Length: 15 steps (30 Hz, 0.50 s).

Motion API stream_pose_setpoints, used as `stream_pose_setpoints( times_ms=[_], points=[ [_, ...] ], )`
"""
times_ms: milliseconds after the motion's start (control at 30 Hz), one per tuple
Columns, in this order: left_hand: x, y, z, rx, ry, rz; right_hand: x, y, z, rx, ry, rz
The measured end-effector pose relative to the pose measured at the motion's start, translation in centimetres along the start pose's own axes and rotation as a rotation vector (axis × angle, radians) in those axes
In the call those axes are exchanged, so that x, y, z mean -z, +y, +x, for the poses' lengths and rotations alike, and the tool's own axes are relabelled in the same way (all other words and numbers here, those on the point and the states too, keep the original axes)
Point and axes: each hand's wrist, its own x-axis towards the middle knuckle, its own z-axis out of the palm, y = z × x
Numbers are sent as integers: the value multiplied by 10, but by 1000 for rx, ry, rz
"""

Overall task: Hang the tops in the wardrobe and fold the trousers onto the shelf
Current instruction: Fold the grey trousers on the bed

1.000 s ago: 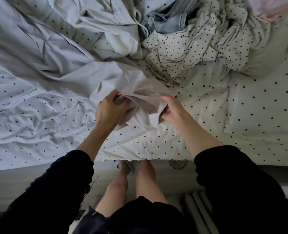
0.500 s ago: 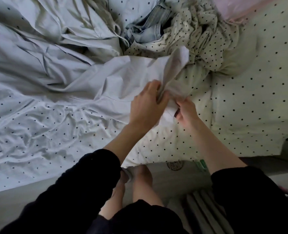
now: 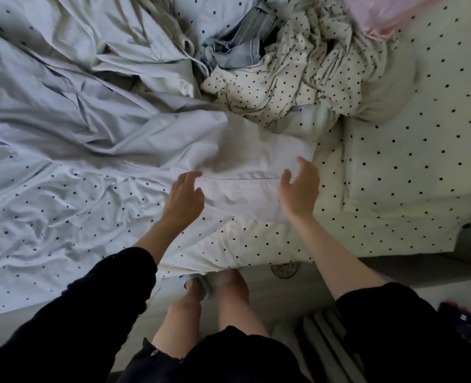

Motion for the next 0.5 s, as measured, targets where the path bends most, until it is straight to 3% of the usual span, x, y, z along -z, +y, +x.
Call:
stream_pose_setpoints(
  times_ms=[133,267,500],
  points=[
    [20,-31,-6,53,-14,25,-25,-40,-19,407,-162,-192],
    [41,-54,-14,154,34,-48,-51,-81,-37,581,-337,-280],
    [109,-127,-18,241,207,-87,-108,-157,-61,797,-491,-454]
  ],
)
